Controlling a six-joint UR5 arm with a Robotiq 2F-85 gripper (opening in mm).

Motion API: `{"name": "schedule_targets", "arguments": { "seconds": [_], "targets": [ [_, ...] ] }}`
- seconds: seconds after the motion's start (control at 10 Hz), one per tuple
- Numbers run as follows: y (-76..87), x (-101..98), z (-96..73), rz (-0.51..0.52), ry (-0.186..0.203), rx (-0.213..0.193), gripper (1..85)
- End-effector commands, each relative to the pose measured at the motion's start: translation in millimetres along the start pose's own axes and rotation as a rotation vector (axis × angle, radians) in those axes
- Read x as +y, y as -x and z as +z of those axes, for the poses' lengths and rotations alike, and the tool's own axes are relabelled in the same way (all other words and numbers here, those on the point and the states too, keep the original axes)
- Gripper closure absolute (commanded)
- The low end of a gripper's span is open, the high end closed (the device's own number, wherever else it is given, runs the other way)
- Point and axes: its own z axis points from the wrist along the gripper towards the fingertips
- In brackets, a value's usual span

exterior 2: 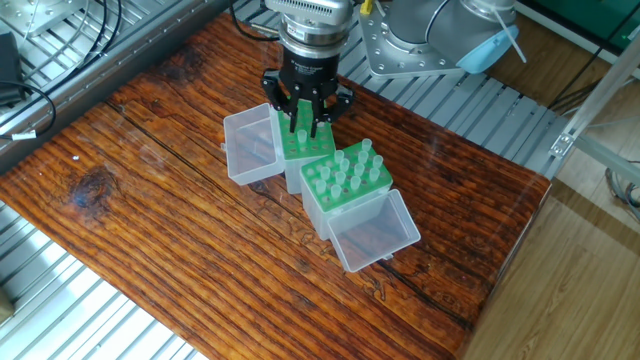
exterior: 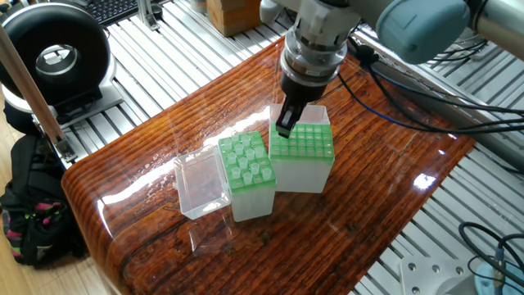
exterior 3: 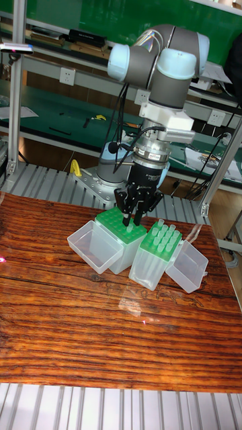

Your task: Transfer all large pipette tips from one holder to another

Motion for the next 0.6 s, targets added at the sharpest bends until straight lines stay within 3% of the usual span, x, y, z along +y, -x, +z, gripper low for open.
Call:
{"name": "schedule_targets", "arguments": {
  "seconds": [0.0, 0.5],
  "targets": [
    [0.4, -0.9, 0.9, 0.006, -0.006, 0.001, 51.7],
    [3.9, -2.2, 8.2, 0.003, -0.007, -0.007, 53.3]
  ]
}}
